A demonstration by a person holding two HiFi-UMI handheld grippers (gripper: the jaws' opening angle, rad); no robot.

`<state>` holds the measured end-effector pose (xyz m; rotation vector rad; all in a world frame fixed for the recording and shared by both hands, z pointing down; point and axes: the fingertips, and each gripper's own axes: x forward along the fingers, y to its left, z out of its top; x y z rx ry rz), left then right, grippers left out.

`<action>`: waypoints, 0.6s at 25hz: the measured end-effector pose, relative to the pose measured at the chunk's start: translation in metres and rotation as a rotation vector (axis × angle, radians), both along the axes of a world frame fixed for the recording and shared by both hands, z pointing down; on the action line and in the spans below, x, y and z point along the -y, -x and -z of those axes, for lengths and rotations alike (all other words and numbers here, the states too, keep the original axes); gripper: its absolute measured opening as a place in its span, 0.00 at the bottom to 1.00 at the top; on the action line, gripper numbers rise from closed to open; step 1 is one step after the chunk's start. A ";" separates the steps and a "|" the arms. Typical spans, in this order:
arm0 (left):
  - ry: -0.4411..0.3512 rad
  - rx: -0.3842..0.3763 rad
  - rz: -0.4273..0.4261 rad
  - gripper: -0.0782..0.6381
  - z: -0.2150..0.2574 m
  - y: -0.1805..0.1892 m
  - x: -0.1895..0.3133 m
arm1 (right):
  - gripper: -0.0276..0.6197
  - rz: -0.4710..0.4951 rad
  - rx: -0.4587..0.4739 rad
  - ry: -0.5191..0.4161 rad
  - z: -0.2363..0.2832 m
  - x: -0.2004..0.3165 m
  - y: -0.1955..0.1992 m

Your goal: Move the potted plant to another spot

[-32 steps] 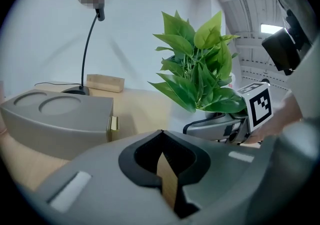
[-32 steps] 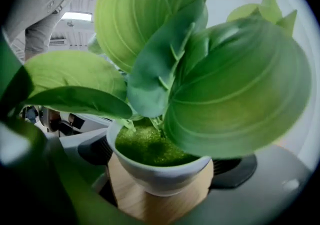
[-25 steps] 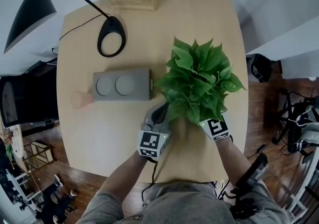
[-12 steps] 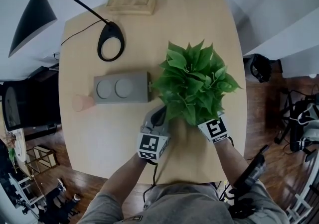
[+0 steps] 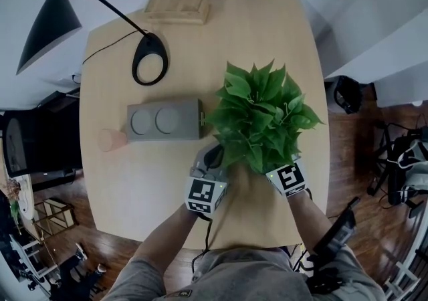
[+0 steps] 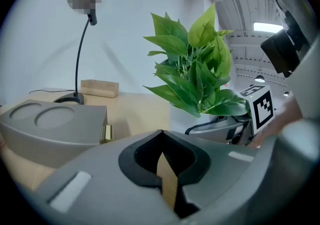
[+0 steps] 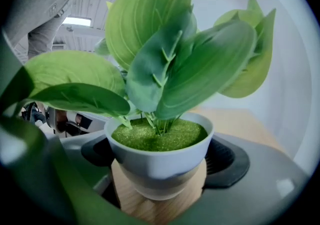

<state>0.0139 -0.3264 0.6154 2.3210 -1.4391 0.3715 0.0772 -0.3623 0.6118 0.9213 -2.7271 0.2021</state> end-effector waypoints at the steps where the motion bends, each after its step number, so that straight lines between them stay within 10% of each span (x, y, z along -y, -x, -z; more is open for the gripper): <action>1: -0.011 -0.001 -0.003 0.10 0.003 -0.001 0.001 | 0.86 0.002 0.002 -0.004 0.003 0.000 0.000; 15: -0.169 -0.003 0.004 0.10 0.091 -0.013 -0.016 | 0.86 0.002 0.046 -0.145 0.103 -0.021 -0.009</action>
